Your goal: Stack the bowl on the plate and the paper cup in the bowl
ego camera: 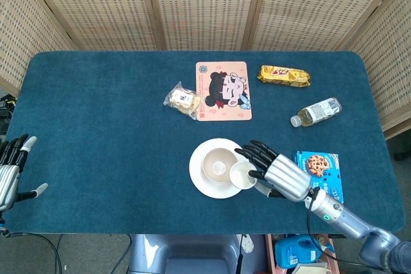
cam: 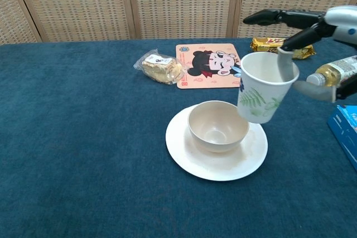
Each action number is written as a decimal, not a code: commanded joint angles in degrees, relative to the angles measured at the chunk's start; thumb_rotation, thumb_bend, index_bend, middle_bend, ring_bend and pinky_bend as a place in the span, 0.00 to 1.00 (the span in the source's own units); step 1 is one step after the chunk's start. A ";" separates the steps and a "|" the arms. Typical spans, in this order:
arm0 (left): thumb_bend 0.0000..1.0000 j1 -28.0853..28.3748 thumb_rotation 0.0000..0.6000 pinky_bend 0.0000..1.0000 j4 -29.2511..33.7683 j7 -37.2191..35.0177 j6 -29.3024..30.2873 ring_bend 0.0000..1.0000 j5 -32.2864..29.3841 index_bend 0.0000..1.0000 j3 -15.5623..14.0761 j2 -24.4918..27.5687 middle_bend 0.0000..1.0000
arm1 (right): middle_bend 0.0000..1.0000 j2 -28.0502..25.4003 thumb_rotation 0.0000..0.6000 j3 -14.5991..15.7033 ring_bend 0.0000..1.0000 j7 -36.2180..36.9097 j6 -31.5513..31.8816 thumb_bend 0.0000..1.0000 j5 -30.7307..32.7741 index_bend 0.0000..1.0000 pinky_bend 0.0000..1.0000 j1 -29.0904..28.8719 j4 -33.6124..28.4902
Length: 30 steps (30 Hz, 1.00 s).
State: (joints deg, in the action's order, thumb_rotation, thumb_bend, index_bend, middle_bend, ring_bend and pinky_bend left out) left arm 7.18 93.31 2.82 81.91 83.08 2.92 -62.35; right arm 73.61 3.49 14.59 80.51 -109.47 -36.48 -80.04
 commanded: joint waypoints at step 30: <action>0.00 0.16 1.00 0.00 -0.45 -1.80 -0.77 0.00 -0.69 0.00 0.20 0.48 0.00 | 0.01 15.35 1.00 -4.68 0.00 -7.95 -13.41 0.49 10.99 0.64 0.00 -4.61 9.83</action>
State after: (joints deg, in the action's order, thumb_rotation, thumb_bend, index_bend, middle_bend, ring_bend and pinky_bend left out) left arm 7.32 92.85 1.01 81.15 82.40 3.12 -61.86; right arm 88.92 -1.23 6.68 67.12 -98.44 -41.06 -70.25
